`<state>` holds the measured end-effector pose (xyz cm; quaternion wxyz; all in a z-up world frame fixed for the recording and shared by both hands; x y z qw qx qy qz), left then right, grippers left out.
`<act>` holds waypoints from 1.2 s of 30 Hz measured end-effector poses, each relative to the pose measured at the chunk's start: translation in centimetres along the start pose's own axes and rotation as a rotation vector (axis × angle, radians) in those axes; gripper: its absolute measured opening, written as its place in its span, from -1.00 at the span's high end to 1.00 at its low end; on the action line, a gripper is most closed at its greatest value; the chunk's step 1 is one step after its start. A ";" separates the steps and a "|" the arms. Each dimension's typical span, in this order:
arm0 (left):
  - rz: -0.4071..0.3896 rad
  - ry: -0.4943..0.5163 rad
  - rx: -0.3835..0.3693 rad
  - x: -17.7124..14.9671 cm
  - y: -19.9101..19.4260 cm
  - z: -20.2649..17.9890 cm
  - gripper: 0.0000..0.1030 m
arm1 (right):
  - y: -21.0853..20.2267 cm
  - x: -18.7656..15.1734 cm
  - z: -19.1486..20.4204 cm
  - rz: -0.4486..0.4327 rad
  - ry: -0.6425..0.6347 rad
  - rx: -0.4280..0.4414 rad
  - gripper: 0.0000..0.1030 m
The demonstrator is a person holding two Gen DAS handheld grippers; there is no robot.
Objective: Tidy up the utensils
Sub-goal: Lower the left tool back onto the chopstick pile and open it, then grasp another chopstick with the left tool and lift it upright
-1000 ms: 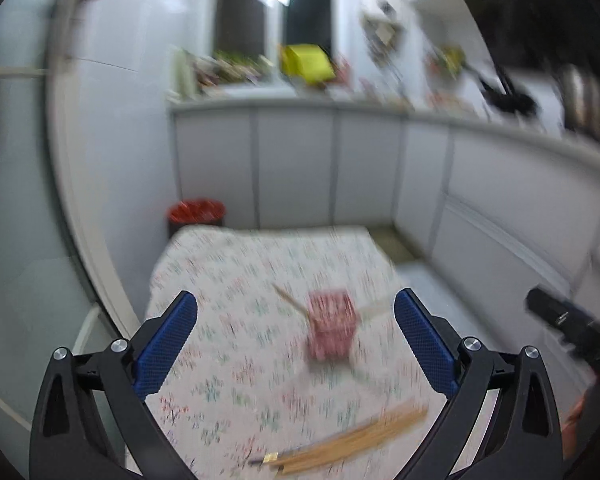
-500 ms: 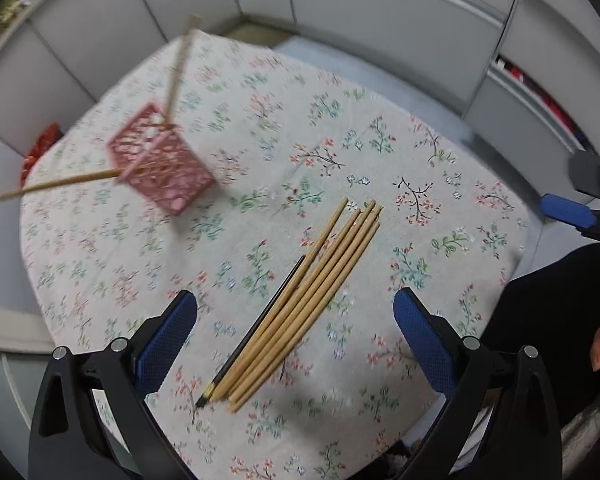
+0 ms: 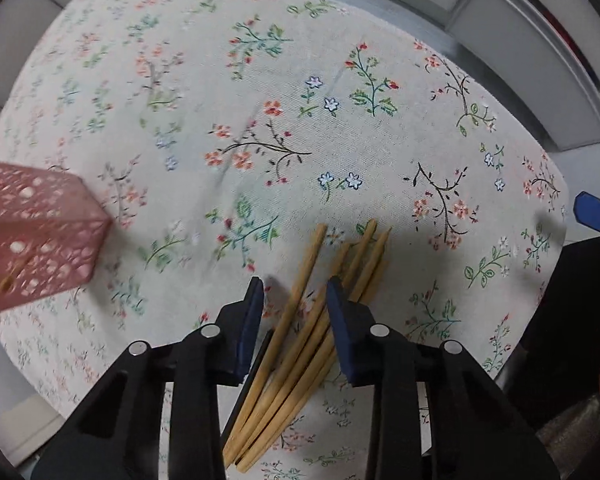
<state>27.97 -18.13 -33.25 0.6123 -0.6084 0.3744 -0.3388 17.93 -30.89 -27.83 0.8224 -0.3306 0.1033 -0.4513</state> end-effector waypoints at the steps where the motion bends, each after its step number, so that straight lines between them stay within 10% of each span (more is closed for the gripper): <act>1: -0.001 0.004 -0.007 0.2 0.1 0.1 0.40 | 0.2 0.1 -0.2 0.009 0.009 -0.002 -0.86; 13: 0.022 0.041 -0.092 0.9 1.0 1.0 0.56 | 1.4 -0.4 -0.1 0.054 0.012 -0.028 -0.86; 22: -0.215 -0.095 -0.084 -2.7 -2.1 3.2 0.79 | 3.2 -1.0 1.1 0.060 -0.041 -0.156 -0.85; 32: -0.560 -0.196 -0.020 -12.4 -13.3 4.4 0.87 | 8.6 -3.8 4.0 0.182 0.125 -0.166 0.21; 36: -0.672 -0.237 0.006 -15.9 -16.1 5.2 0.88 | 9.9 -4.9 3.9 0.191 0.148 -0.215 0.31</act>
Point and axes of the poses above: each gripper's, at about its wrist camera, not at the fingertips, and y roughly the way its jaws point, z to its left, x to its top, the point moved 6 cm from there along y, roughly the way its jaws point, and after that the axes turned 4 degrees about -x, right-handed, at the moved point
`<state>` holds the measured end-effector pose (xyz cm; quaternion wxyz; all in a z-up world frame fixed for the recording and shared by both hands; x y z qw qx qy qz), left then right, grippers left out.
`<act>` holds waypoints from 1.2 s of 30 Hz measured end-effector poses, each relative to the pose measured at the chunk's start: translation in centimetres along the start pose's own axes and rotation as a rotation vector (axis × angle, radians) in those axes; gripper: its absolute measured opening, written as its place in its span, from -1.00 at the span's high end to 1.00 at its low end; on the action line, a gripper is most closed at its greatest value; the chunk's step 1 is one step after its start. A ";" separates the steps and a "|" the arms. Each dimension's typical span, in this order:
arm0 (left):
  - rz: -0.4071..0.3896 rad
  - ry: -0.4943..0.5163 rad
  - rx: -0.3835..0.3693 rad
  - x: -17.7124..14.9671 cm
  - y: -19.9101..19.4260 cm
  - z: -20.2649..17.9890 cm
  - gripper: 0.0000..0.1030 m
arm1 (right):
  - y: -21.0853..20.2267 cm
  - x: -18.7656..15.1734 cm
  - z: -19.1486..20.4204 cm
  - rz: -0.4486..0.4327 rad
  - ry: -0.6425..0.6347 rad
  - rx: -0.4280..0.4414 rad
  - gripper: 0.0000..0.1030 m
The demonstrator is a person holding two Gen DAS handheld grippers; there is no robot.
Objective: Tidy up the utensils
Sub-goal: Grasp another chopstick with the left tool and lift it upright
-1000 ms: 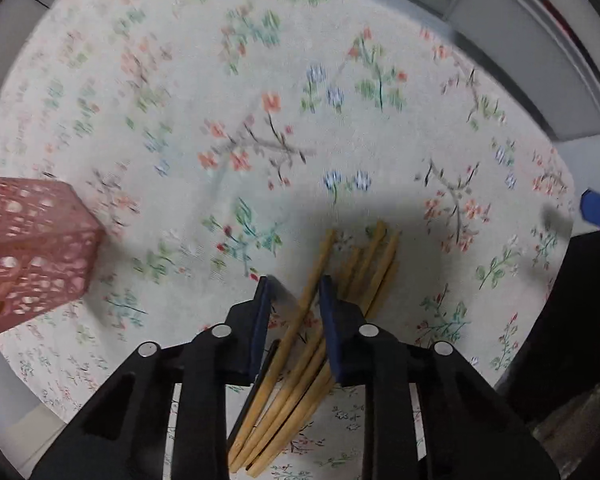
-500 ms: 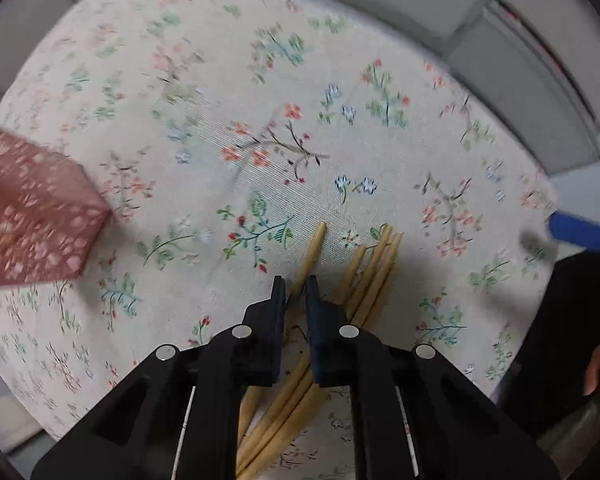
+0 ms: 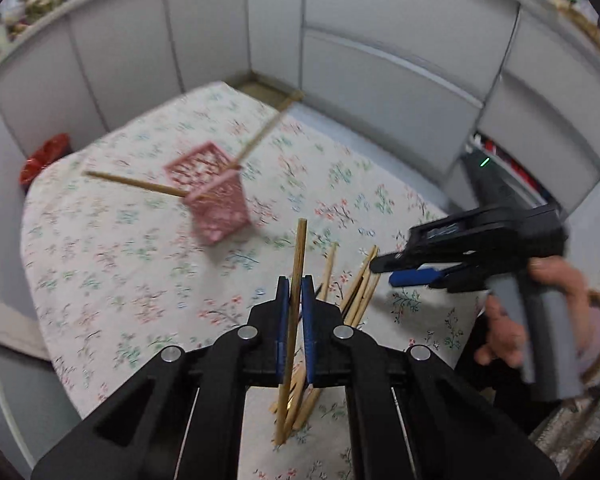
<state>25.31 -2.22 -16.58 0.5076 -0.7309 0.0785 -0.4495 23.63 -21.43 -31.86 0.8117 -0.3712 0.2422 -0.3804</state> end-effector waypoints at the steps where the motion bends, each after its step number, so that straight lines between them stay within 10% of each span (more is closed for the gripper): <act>1: -0.016 -0.003 0.002 -0.1 -0.2 -0.2 0.89 | 0.3 -0.1 0.0 -0.003 0.009 -0.019 0.31; 10: -0.159 -0.010 0.019 0.4 -4.0 -0.3 0.89 | 1.4 0.4 -0.6 -0.057 0.048 -0.203 0.31; 21: -0.235 -0.041 0.014 0.7 -6.0 0.2 0.89 | 1.9 2.9 3.5 -0.091 0.036 -0.137 0.43; 34: -0.315 -0.088 0.010 0.8 -8.6 1.4 0.89 | 6.7 3.3 5.3 -0.127 0.047 -0.438 0.50; 36: -0.319 -0.096 0.011 0.7 -8.7 1.6 0.89 | 7.1 3.5 5.1 -0.134 0.046 -0.429 0.87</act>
Point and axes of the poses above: each gripper's, at about its wrist camera, not at the fingertips, and y roughly the way its jaws point, z to its left, x to its top, the point moved 6 cm from there along y, roughly the way its jaws point, and after that the axes turned 4 degrees about -x, right-handed, at the moved point
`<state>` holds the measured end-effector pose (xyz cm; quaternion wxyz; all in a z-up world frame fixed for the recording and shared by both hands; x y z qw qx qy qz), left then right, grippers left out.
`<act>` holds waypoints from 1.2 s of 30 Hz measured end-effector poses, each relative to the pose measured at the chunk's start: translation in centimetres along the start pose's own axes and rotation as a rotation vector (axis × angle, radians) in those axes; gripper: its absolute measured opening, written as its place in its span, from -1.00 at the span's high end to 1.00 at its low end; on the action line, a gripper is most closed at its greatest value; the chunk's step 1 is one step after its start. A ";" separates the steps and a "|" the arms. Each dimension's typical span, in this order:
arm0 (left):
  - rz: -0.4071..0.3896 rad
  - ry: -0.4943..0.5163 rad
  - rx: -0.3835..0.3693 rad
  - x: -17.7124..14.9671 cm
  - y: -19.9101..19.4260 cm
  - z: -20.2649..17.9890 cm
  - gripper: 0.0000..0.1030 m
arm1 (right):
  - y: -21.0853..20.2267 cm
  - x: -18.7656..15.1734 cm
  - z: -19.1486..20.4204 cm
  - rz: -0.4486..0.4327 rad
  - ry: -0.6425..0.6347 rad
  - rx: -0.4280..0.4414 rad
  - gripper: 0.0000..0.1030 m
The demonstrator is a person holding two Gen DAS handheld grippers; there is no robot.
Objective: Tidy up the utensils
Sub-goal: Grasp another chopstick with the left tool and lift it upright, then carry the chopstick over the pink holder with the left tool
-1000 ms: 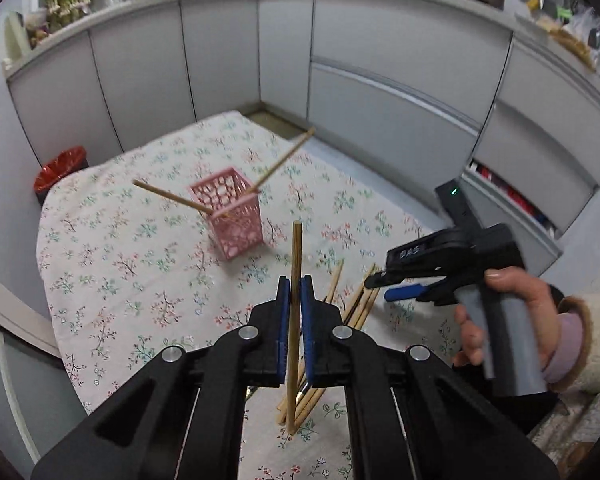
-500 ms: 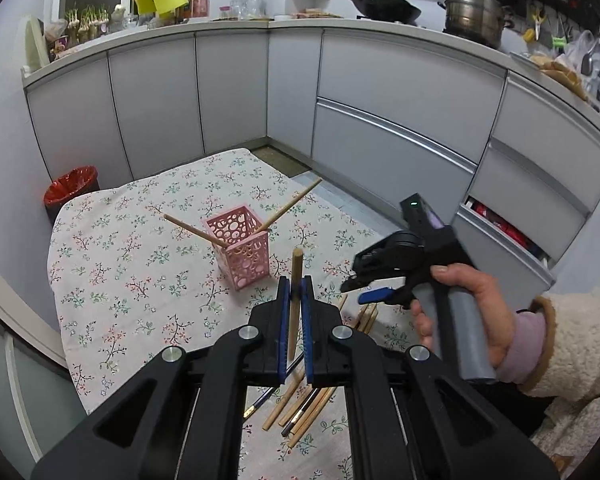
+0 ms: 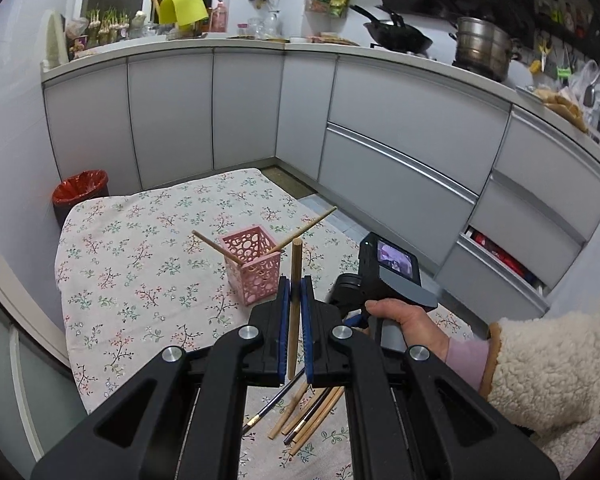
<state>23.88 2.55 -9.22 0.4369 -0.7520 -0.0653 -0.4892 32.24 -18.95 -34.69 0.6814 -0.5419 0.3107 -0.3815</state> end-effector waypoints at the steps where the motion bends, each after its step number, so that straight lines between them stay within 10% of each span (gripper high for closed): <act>1: -0.002 -0.003 0.002 0.0 -0.1 0.1 0.89 | 0.3 -0.1 -0.1 0.007 0.005 0.028 0.90; 13: -0.062 -0.028 0.024 0.8 -1.4 -0.4 0.89 | -2.4 0.2 -3.1 -0.066 0.014 0.276 0.92; 36: -0.122 -0.086 0.151 5.2 -4.0 -3.4 0.89 | -24.7 -4.2 -1.3 -0.475 -0.517 0.510 0.92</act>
Point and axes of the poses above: each gripper's, at about its wrist camera, not at the fingertips, and y roughly the way its jaws point, z to its left, x to its top, the point moved 6 cm from there along y, roughly the way its jaws point, and after that the axes turned 4 degrees about -x, right-handed, at the moved point
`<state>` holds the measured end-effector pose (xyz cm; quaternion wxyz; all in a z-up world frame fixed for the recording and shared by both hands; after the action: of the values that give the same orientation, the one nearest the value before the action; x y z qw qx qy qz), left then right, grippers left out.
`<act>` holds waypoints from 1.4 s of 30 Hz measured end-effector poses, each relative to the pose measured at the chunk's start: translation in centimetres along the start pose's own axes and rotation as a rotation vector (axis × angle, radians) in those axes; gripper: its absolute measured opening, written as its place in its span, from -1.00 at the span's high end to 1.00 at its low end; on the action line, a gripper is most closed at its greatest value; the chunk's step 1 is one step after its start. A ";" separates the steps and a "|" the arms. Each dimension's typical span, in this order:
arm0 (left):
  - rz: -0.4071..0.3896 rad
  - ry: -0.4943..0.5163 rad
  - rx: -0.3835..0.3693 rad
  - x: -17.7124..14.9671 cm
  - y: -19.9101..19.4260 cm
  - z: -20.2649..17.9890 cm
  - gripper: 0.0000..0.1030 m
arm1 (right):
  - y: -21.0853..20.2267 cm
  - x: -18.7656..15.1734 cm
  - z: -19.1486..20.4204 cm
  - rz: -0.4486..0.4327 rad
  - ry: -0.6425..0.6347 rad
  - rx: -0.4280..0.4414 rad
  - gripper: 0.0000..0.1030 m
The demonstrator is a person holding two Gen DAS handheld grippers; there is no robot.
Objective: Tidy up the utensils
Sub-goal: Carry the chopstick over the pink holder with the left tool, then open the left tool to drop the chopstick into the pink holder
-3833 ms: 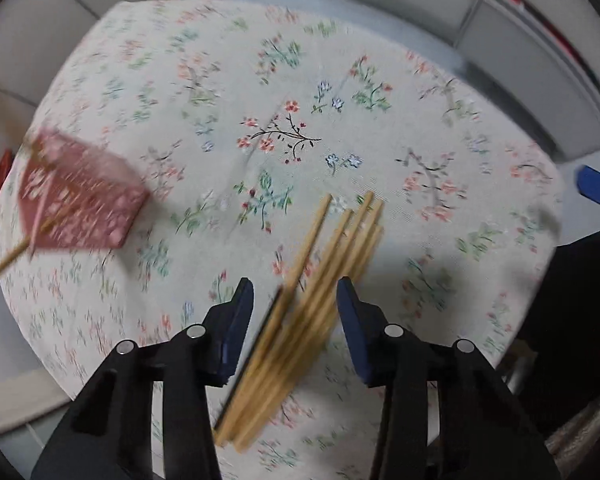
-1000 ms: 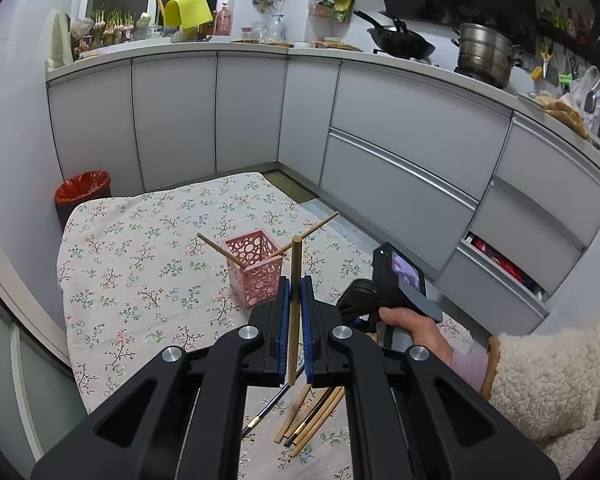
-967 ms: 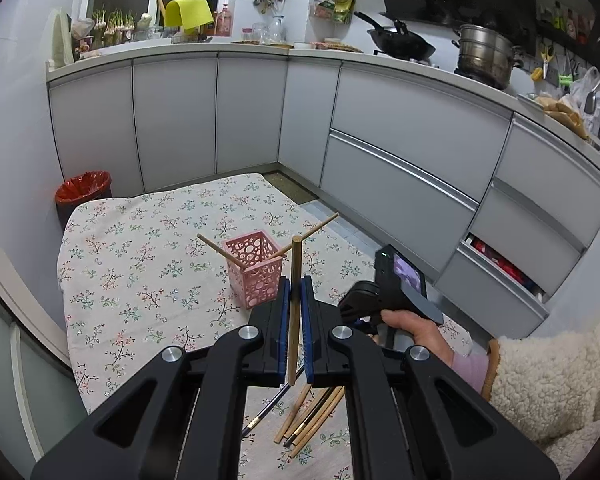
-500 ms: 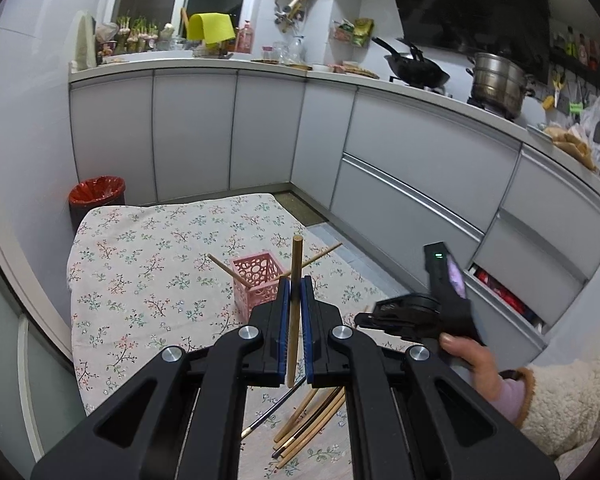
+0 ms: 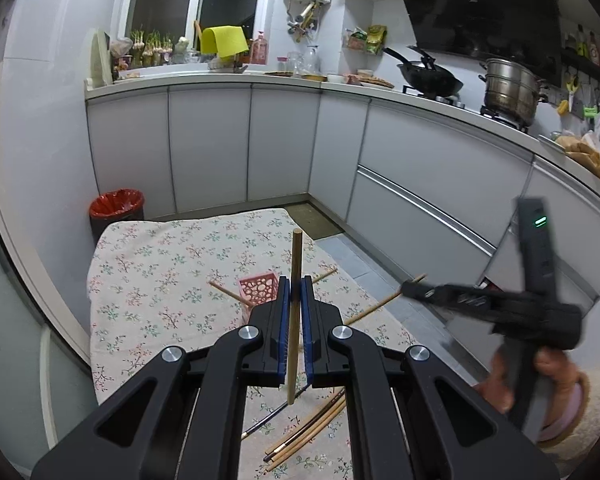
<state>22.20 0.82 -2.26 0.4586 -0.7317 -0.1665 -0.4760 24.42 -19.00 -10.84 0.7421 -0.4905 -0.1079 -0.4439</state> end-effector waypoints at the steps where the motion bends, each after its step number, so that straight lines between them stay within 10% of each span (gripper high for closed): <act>1: -0.003 -0.002 0.005 0.3 0.1 0.0 0.89 | -0.8 0.7 0.4 -0.017 -0.014 0.010 0.92; 22: -0.136 -0.037 0.102 10.7 6.3 3.1 0.89 | -4.1 16.9 4.1 -0.320 -0.030 0.092 0.92; 33: -0.053 -0.034 0.147 6.7 17.7 6.3 0.87 | 4.4 17.8 3.7 -0.298 -0.079 0.035 0.92; 37: -0.091 -0.092 0.179 5.4 16.9 7.4 0.03 | 6.6 17.1 4.1 -0.274 -0.100 0.031 0.92; 42: -0.242 -0.125 0.225 6.2 11.6 8.4 -0.19 | 8.3 16.5 4.7 -0.252 -0.113 0.026 0.92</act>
<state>37.68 0.48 -3.96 0.4658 -0.6785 -0.3339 -0.4596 41.71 -23.20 -3.93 0.6793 -0.4878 -0.2161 -0.5040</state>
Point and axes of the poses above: each gripper's, at about its wrist camera, not at the fingertips, and y roughly the way its jaws point, z to its left, x to its top, the point moved 6 cm from there along y, roughly the way its jaws point, and after that the axes turned 4 degrees about -x, right-handed, at the moved point
